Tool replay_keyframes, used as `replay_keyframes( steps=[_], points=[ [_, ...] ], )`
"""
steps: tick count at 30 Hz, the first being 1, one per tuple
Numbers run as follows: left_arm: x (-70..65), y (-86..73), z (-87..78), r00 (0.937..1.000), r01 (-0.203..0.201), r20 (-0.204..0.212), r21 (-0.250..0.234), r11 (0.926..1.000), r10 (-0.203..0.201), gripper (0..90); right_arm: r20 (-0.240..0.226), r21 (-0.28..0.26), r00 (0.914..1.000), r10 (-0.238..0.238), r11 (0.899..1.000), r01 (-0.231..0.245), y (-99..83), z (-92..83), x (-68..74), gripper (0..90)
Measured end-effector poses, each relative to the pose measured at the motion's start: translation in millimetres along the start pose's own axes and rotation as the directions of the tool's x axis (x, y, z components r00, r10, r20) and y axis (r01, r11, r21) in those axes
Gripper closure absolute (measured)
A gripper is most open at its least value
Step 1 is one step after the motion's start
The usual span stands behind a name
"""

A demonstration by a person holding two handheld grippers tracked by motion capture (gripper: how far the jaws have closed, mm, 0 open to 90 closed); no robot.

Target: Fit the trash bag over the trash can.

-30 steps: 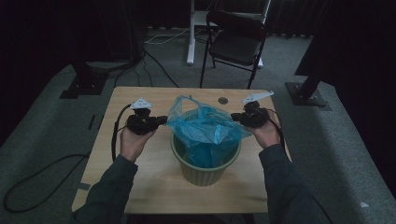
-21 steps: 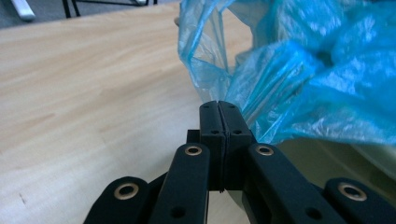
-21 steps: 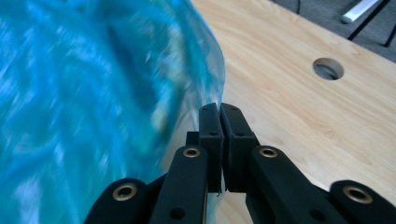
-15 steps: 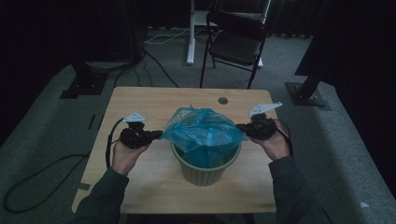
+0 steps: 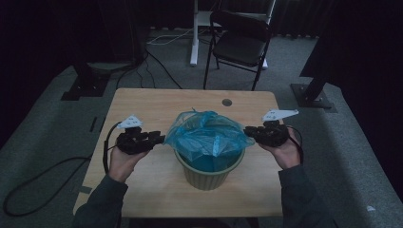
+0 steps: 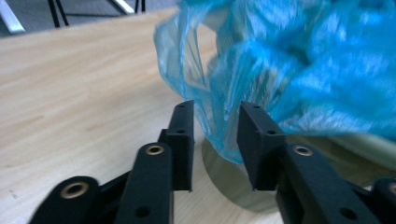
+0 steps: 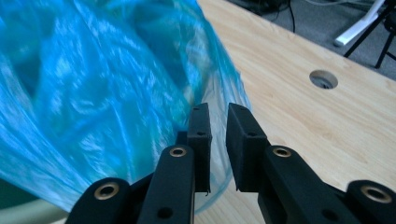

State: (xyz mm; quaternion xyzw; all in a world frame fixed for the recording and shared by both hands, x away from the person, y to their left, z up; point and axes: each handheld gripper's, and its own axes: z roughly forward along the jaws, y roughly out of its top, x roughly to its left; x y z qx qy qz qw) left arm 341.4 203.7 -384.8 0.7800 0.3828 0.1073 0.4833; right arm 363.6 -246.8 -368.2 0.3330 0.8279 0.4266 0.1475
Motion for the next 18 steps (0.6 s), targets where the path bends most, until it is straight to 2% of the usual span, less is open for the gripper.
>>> replay_keyframes(
  steps=[5, 7, 10, 16, 18],
  points=[
    [-0.3, 5.5, -5.3, 0.9998, 0.002, 0.019, -0.041, 0.9991, -0.002, 58.9, -0.009, -0.039, 0.9999, 0.006, 0.999, -0.007, 2.8, -6.6, 1.7, 76.0],
    [-1.8, 5.7, -4.0, 0.999, -0.005, 0.044, -0.035, 0.9994, 0.007, 57.5, -0.022, -0.039, 0.9998, 0.005, 0.999, -0.006, 2.6, -7.6, 3.1, 75.3],
    [-6.8, 3.6, 3.6, 0.9977, -0.032, 0.061, 0.022, 0.9992, 0.03, 55.1, -0.034, -0.027, 0.9994, -0.002, 1.0, 0.001, 0.7, -8.3, 5.2, 74.9],
    [-14.7, -3.2, 11.0, 0.9919, -0.067, 0.112, 0.063, 0.9958, 0.06, 55.1, -0.063, -0.008, 0.9979, -0.01, 1.0, 0.009, -7.2, -10.3, 9.8, 75.2],
    [-16.8, -5.3, 12.1, 0.9886, -0.077, 0.135, 0.07, 0.9946, 0.067, 55.7, -0.09, -0.017, 0.996, -0.001, 1.0, 0.0, -10.2, -13.1, 10.1, 75.6]
  ],
)
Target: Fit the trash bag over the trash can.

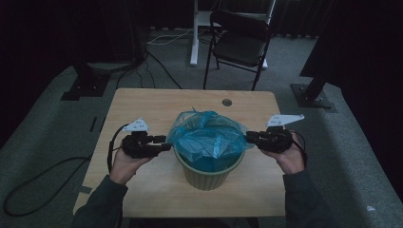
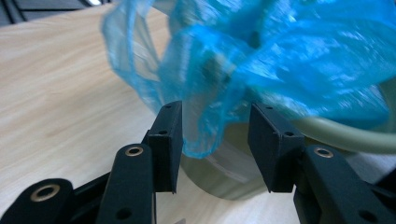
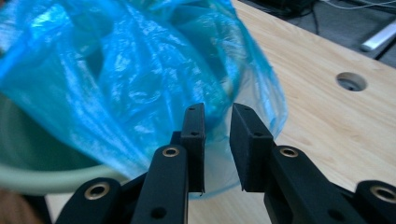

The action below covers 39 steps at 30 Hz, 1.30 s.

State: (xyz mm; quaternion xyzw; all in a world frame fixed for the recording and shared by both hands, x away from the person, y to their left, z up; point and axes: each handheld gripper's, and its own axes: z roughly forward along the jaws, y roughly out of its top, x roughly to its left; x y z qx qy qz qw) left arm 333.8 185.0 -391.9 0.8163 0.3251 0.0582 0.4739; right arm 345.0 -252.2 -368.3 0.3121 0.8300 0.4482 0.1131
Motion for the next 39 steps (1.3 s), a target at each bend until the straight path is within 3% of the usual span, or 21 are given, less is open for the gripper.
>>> replay_keyframes(
  steps=[6, 11, 18, 28, 32, 39],
  points=[
    [-3.4, -3.1, -1.7, 0.9996, -0.012, 0.028, -0.005, 0.9999, 0.012, 59.3, -0.059, -0.013, 0.998, 0.024, 1.0, -0.025, -7.7, -5.4, 2.0, 76.8],
    [-6.2, -0.6, -0.4, 0.9995, -0.024, 0.02, -0.009, 0.9997, 0.025, 73.3, -0.108, -0.012, 0.993, 0.047, 0.999, -0.048, -11.7, -6.9, 0.7, 78.4],
    [-1.5, 3.0, 4.0, 0.9998, -0.012, 0.014, -0.028, 0.9995, 0.013, 89.3, -0.114, -0.018, 0.9923, 0.048, 0.999, -0.051, -10.2, -3.8, 0.8, 80.9],
    [-8.7, -1.8, 0.9, 0.9984, -0.045, 0.034, 0.001, 0.999, 0.045, 89.7, -0.15, -0.019, 0.9878, 0.04, 0.999, -0.044, -9.1, -7.1, 4.3, 77.2],
    [-12.7, -5.7, 4.0, 0.9971, -0.052, 0.057, 0.018, 0.9985, 0.051, 89.7, -0.2, 0.009, 0.9786, 0.046, 0.999, -0.045, -11.1, -7.1, 5.3, 72.3],
    [-20.2, -6.0, 8.7, 0.9953, -0.071, 0.069, 0.032, 0.997, 0.068, 89.7, -0.235, 0.026, 0.9714, 0.036, 0.999, -0.031, -15.9, -6.3, 7.1, 71.4]
  ],
)
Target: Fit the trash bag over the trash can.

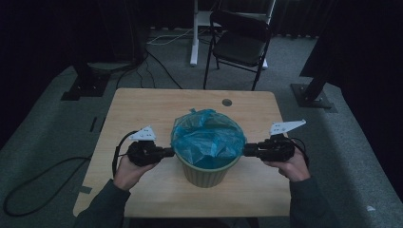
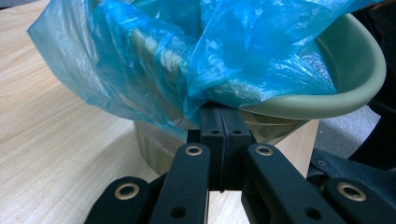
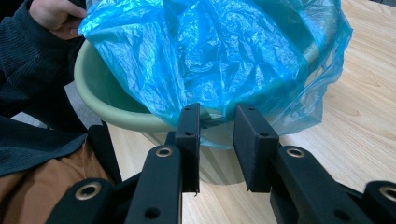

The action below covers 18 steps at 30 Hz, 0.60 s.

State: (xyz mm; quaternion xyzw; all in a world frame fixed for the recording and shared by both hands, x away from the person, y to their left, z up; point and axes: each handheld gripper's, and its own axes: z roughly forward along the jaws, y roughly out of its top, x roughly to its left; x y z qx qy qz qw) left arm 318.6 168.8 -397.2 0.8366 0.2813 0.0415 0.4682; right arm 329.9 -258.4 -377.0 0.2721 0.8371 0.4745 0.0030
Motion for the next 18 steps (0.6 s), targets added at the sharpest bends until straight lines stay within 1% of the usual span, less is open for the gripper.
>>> replay_keyframes(
  steps=[5, 7, 8, 11, 13, 15, 18],
  points=[
    [4.2, 1.9, 1.1, 0.9998, 0.005, -0.019, -0.006, 1.0, -0.006, 89.7, 0.005, -0.008, 1.0, 0.0, 1.0, 0.0, 1.0, 1.2, -0.8, 73.2],
    [8.9, 3.6, 2.3, 0.9994, 0.01, -0.032, -0.009, 0.9999, -0.01, 89.7, 0.012, -0.015, 0.9999, 0.0, 1.0, 0.0, 2.9, 2.9, -2.2, 74.4],
    [11.4, 4.4, 3.2, 0.999, 0.019, -0.039, -0.014, 0.9997, -0.019, 89.7, 0.014, -0.018, 0.9999, 0.001, 1.0, -0.001, 4.0, 3.9, -3.2, 75.7],
    [18.5, 6.7, 5.6, 0.9976, 0.029, -0.062, -0.027, 0.9992, -0.031, 89.7, 0.02, -0.028, 0.9998, 0.007, 1.0, -0.007, 8.0, 7.3, -7.6, 78.5],
    [22.5, 7.9, 6.8, 0.997, 0.035, -0.069, -0.031, 0.9989, -0.037, 89.6, 0.029, -0.034, 0.9995, 0.013, 0.999, -0.012, 11.6, 9.2, -10.0, 79.1],
    [24.6, 8.4, 6.7, 0.9964, 0.038, -0.075, -0.034, 0.9987, -0.04, 89.7, 0.039, -0.035, 0.9992, 0.011, 0.999, -0.01, 15.2, 9.9, -11.0, 78.6],
    [26.0, 8.0, 4.1, 0.9959, 0.04, -0.079, -0.04, 0.9984, -0.043, 89.6, 0.048, -0.048, 0.9988, 0.013, 0.999, -0.01, 18.5, 9.9, -10.6, 70.5]
  ],
)
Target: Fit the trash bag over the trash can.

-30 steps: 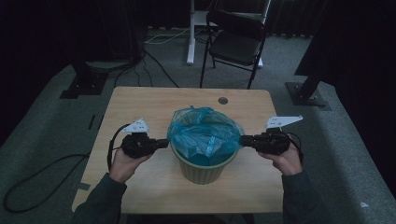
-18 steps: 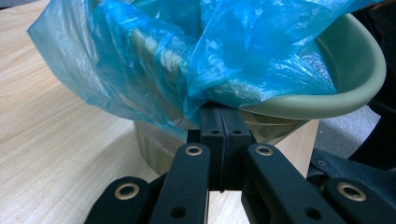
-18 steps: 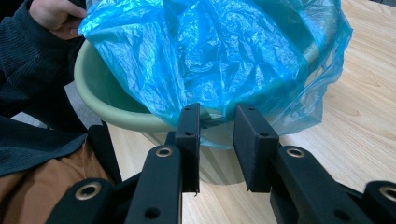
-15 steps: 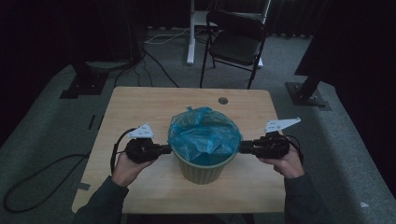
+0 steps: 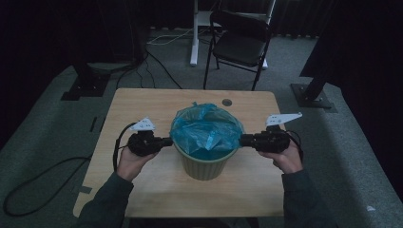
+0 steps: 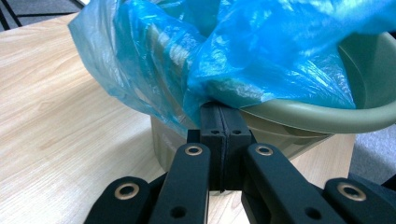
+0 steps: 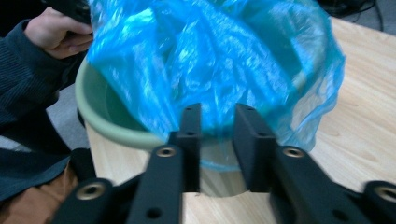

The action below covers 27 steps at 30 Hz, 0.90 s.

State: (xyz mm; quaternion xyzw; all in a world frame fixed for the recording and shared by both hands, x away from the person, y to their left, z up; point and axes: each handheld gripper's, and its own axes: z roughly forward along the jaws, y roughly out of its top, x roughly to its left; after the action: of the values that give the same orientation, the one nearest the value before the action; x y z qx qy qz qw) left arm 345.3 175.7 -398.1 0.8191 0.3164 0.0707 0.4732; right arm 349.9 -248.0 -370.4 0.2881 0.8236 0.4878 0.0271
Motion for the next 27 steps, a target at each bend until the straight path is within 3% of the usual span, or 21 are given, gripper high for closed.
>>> replay_keyframes(
  steps=[8, 17, 20, 27],
  points=[
    [2.3, 0.8, -3.7, 0.9999, 0.007, -0.011, -0.01, 0.9999, -0.008, 89.6, 0.025, -0.01, 0.9994, 0.025, 1.0, -0.025, 2.3, 1.2, -1.1, 67.4],
    [2.5, 2.6, -0.6, 1.0, -0.004, -0.007, -0.008, 1.0, 0.004, 89.6, 0.025, -0.021, 0.998, 0.058, 0.998, -0.057, 1.8, 0.3, -3.3, 89.4],
    [0.7, 1.6, -0.1, 1.0, -0.008, -0.004, -0.005, 1.0, 0.008, 89.6, 0.04, -0.023, 0.9973, 0.061, 0.998, -0.061, 0.5, -0.6, -2.7, 90.0],
    [-4.4, -1.9, -3.9, 0.9995, -0.027, 0.017, -0.006, 0.9996, 0.027, 89.6, 0.022, 0.01, 0.9992, 0.033, 0.999, -0.033, -4.8, -2.6, 5.2, 90.0]
  ],
)
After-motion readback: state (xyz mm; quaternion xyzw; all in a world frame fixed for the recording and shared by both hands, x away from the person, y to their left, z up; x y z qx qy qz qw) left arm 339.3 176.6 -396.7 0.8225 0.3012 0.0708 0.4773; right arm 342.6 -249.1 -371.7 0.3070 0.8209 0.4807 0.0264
